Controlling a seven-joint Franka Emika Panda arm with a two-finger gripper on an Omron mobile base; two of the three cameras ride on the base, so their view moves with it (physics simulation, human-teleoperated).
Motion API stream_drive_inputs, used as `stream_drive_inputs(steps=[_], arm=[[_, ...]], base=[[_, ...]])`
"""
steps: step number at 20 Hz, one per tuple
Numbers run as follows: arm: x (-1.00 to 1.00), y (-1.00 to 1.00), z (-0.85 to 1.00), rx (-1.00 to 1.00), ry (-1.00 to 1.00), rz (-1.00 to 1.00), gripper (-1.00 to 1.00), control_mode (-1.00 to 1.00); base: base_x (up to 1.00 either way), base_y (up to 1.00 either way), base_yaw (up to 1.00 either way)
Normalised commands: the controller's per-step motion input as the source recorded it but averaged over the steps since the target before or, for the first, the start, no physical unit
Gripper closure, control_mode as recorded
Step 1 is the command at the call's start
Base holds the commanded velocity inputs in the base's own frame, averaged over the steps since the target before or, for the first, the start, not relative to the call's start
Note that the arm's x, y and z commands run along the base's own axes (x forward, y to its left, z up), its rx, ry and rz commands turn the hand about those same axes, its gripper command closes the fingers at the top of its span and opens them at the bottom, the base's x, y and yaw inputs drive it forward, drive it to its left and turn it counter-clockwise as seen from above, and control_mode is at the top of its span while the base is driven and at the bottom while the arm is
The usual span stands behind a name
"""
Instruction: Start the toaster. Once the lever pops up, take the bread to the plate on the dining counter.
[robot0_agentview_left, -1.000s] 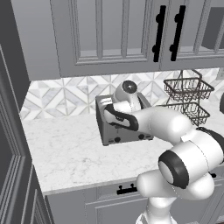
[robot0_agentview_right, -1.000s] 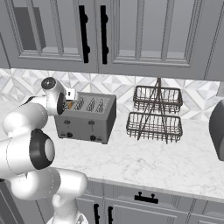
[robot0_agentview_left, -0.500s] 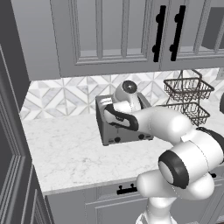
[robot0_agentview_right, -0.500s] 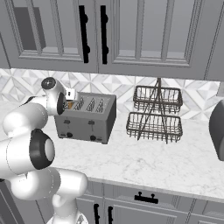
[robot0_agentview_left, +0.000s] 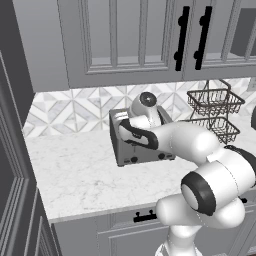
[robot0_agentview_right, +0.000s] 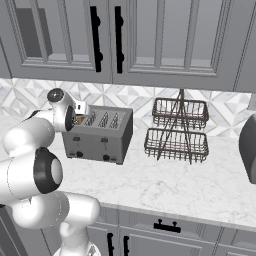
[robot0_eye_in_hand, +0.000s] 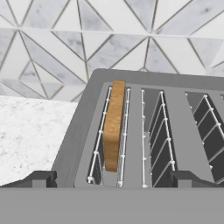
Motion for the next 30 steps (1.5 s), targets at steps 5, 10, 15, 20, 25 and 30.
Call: stream_drive_inputs(steps=[5, 10, 15, 20, 25, 30], arm=[[0.0, 0.0, 0.0, 0.0, 0.0, 0.0, -1.0, -1.0], [0.0, 0.0, 0.0, 0.0, 0.0, 0.0, -1.0, -1.0], [0.0, 0.0, 0.0, 0.0, 0.0, 0.0, -1.0, -1.0], [0.0, 0.0, 0.0, 0.0, 0.0, 0.0, -1.0, -1.0], [0.0, 0.0, 0.0, 0.0, 0.0, 0.0, -1.0, -1.0], [0.0, 0.0, 0.0, 0.0, 0.0, 0.0, -1.0, -1.0]], base=[[0.0, 0.0, 0.0], [0.0, 0.0, 0.0], [0.0, 0.0, 0.0], [0.0, 0.0, 0.0], [0.0, 0.0, 0.0], [0.0, 0.0, 0.0]])
